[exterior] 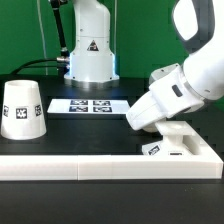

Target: Assemble lamp

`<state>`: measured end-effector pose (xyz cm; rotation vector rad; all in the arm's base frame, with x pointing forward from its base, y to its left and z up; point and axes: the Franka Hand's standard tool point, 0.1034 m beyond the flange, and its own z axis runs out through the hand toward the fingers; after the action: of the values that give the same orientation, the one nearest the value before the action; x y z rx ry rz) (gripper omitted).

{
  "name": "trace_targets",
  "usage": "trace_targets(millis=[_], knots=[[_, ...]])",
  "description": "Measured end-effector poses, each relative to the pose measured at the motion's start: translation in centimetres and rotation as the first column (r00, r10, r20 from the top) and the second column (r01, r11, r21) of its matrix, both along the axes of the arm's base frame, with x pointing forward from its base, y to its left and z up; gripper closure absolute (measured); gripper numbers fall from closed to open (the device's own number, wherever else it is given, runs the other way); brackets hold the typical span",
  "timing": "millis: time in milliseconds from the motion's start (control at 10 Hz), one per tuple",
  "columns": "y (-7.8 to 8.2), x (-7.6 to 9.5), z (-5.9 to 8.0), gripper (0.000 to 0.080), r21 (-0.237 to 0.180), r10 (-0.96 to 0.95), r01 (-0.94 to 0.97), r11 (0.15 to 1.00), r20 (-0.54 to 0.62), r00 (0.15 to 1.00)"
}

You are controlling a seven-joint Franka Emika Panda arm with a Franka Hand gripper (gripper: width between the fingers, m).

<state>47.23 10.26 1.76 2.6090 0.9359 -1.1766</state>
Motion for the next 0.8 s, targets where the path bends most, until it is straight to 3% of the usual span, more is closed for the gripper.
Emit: trace_targets(millis=[200,500,700,800], knots=[[-0.1,0.2,0.7,0.0222,-0.008,-0.004,0.004,1.0,-0.014,1.0],[-0.4,1.3,4.6,0.022,-0.027,-0.021,0.021,0.999,-0.026,0.999],[-1.2,2.0,6.2,0.022,-0.024,-0.035,0.035,0.999,-0.012,0.999],[-1.0,2.5,5.8,0.022,-0.007,-0.033,0.033,0.999,0.023,0.999]])
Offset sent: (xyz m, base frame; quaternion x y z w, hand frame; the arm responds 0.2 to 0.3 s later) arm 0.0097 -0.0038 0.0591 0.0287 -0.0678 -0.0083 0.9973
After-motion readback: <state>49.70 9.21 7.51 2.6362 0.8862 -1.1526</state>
